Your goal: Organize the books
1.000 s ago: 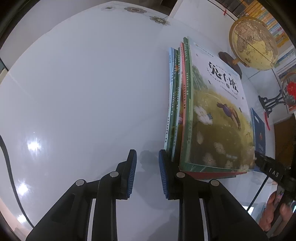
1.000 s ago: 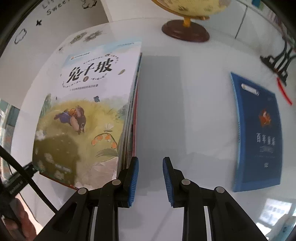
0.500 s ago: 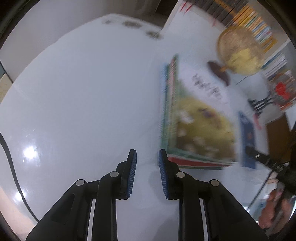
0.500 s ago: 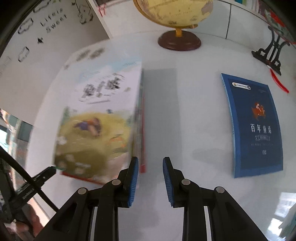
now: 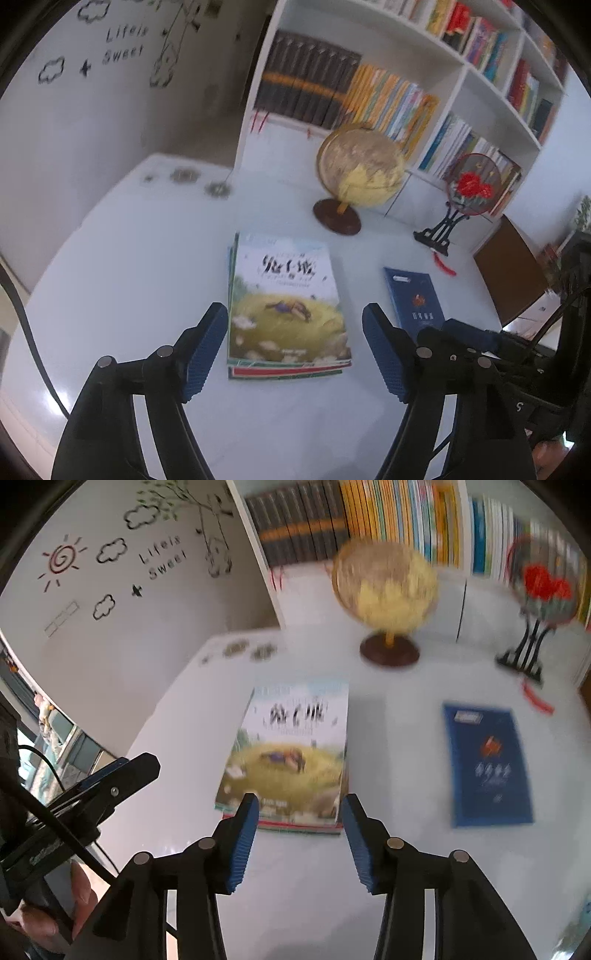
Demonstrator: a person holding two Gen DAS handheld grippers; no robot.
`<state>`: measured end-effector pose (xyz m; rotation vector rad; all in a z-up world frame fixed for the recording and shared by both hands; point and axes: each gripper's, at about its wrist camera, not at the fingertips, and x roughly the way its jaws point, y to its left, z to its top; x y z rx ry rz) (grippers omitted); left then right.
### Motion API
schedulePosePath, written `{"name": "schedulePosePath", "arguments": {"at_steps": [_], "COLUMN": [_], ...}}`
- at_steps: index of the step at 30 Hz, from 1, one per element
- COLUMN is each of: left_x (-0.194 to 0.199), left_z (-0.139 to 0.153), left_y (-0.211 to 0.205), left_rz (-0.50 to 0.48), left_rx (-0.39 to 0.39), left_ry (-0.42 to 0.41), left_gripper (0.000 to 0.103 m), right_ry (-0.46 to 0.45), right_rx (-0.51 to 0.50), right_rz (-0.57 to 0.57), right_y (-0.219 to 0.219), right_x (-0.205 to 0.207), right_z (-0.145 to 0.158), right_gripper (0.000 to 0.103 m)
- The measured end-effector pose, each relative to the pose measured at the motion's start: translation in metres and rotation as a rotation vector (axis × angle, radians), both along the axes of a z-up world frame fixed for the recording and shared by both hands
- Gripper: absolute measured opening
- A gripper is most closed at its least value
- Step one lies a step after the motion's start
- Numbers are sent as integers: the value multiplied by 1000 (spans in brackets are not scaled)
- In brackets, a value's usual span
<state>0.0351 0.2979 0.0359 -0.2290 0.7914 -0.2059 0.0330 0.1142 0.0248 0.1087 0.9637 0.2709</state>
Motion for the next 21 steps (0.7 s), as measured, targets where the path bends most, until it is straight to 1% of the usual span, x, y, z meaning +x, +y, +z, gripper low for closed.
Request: {"name": "schedulePosePath", "arguments": {"at_steps": [2, 3, 6, 7, 10, 12, 16, 21], "left_x": [1, -2, -4, -3, -5, -8, -12, -13], "left_z": [5, 6, 7, 7, 3, 1, -1, -2], "left_y": [-3, -5, -1, -1, -7, -9, -8, -7], "left_rz": [11, 16, 32, 33, 40, 53, 65, 79], "left_rx": [24, 24, 10, 17, 88, 111, 105, 118], "left_ry": [-14, -20, -18, -18, -6, -7, 1, 3], "left_gripper": [74, 74, 74, 74, 73, 73, 73, 73], "right_ry": [-40, -56, -78, -85, -104, -118, -116, -104], "right_rx": [-40, -59, -67, -75, -97, -102, -90, -83], "right_rz": [-2, -10, -22, -22, -19, -15, -11, -10], "right_y": [1, 2, 1, 1, 3, 5, 6, 6], "right_x": [-6, -9, -15, -16, -19, -21, -19, -17], "right_z": [11, 15, 20, 21, 23, 24, 21, 18], "right_gripper": [47, 47, 47, 47, 47, 47, 47, 47]}}
